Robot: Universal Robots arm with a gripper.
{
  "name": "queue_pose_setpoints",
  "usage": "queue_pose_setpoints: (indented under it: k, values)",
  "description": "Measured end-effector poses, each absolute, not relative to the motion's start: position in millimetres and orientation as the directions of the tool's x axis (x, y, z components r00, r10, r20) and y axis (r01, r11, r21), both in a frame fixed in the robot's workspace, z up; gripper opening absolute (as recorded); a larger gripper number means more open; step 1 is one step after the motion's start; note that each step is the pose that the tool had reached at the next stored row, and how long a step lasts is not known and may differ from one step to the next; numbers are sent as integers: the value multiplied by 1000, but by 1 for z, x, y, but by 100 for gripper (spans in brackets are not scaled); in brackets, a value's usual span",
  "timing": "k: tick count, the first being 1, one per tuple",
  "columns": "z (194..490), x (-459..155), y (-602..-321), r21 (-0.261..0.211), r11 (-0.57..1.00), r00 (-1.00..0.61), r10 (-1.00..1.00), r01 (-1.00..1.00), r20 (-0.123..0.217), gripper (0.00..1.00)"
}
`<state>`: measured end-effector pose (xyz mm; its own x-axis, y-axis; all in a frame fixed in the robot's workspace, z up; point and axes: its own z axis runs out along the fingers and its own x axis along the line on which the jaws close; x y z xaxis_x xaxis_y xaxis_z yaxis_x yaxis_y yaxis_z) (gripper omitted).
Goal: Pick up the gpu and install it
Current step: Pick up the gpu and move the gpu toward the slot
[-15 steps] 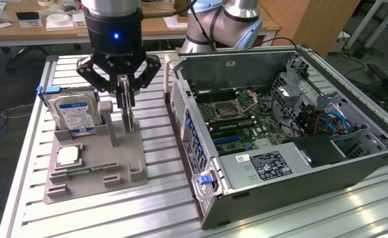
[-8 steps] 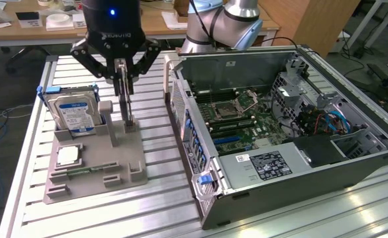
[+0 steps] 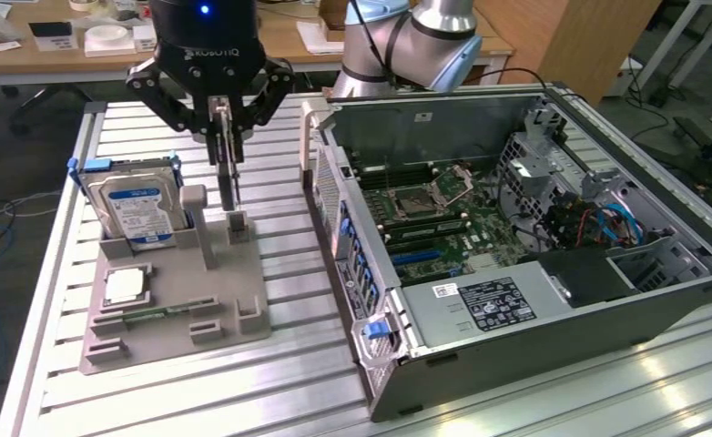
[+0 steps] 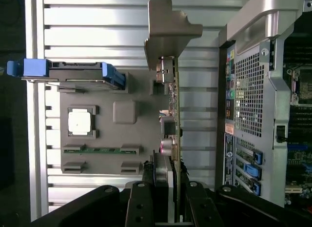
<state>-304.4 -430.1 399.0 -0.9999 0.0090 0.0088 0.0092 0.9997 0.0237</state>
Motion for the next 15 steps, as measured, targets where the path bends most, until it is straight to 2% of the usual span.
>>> queue_pose_setpoints:
  k: [10,15]
  values:
    - [400,-297,-430,24,1000,-1000,8,9,9,28]
    - [410,-297,-430,23,1000,-1000,8,9,9,28]
